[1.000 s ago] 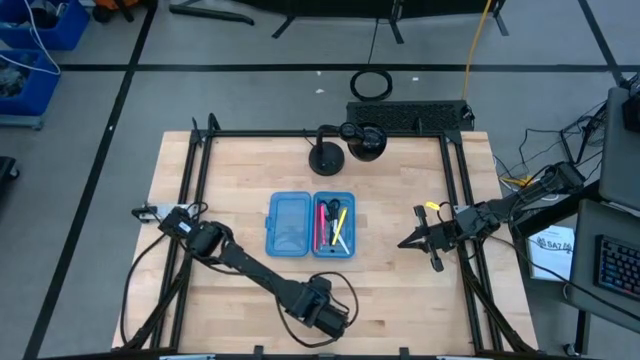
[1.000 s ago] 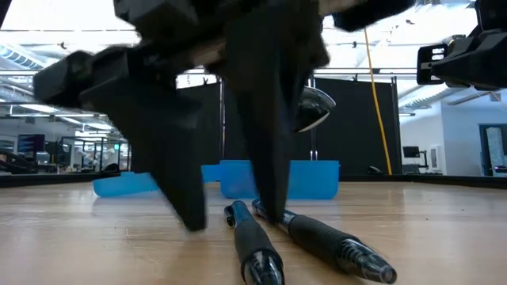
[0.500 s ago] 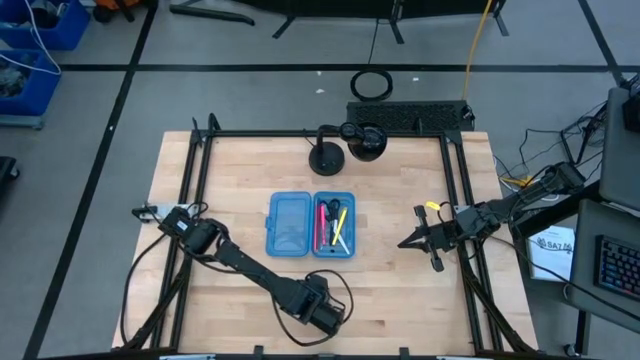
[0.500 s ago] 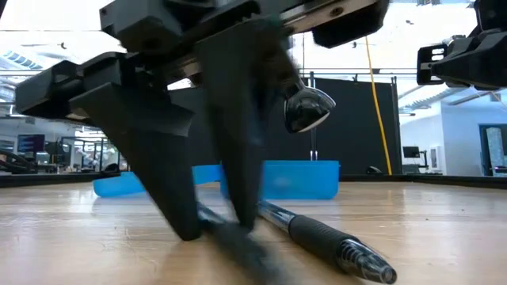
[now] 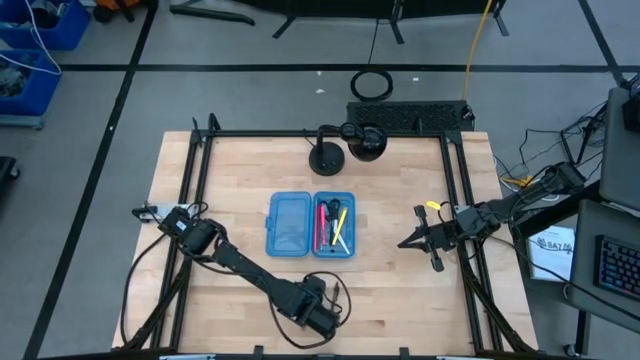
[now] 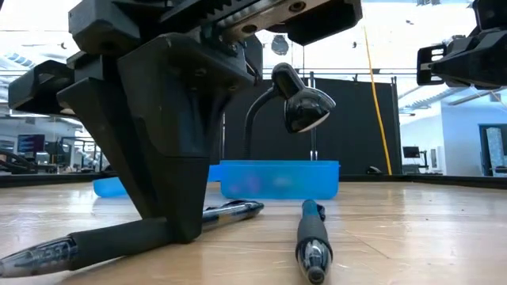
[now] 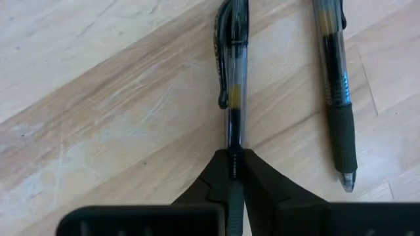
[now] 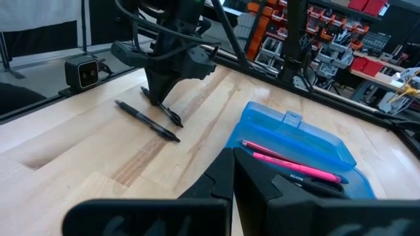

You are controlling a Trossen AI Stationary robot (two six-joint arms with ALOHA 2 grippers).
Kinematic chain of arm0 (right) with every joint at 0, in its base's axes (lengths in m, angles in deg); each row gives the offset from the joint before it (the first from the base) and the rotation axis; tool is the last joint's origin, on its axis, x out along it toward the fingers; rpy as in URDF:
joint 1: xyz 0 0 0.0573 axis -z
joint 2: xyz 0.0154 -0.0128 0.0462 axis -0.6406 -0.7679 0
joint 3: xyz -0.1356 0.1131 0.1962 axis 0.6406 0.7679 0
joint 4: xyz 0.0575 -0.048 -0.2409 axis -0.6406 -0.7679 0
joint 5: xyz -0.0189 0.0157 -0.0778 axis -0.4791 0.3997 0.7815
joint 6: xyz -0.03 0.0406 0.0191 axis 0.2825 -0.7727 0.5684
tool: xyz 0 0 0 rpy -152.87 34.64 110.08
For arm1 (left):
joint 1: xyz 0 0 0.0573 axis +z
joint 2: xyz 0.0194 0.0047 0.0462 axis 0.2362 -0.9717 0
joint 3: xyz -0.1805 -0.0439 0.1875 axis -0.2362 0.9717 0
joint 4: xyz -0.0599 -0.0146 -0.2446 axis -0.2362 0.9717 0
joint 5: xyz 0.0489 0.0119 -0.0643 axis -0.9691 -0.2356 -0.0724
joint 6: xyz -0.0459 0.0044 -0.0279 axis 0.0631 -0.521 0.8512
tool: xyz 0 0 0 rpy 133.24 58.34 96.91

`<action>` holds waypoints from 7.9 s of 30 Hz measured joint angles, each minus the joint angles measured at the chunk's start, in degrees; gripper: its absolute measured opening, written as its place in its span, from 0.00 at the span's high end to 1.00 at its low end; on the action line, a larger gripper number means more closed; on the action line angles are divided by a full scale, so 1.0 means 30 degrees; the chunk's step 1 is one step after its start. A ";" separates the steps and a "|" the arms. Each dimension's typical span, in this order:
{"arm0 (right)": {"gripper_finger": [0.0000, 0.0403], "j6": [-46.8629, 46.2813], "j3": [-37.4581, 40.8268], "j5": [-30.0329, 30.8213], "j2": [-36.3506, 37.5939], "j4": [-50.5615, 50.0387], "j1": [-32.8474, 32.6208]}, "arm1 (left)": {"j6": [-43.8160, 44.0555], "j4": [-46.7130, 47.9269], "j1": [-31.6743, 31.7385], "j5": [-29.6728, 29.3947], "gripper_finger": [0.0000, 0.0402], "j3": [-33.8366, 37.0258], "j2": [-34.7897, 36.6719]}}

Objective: Pick & place school supplies into a supply box
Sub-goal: Put the left black pen into the blue supply box, then put the black pen into the blue supply box

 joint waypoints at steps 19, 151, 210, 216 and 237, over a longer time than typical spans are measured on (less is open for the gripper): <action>1.00 -0.0808 0.0000 -0.0079 -0.0015 -0.0015 0.0000 | 0.1353 0.4329 -0.0183 -0.7056 0.96 -0.1851 0.1905; 1.00 -0.2807 -0.0007 -0.0688 -0.0643 -0.0131 -0.0012 | -3.4424 -0.9598 0.3338 -1.0473 1.00 1.1358 2.2257; 1.00 -2.4772 -2.8187 0.3839 -2.4367 -1.2172 -0.2942 | -3.8583 -3.1715 0.3606 -1.1359 0.93 3.4833 3.1911; 1.00 -3.2541 -2.8642 0.3882 -2.7148 -1.2209 -0.3638 | -3.8392 -2.9670 0.3606 -1.1636 0.92 3.4833 3.1904; 0.84 -3.7828 -2.8642 -0.1130 -3.1838 -1.2854 -0.1802 | -3.6465 -2.7511 0.3606 -1.1615 0.92 3.4833 3.1904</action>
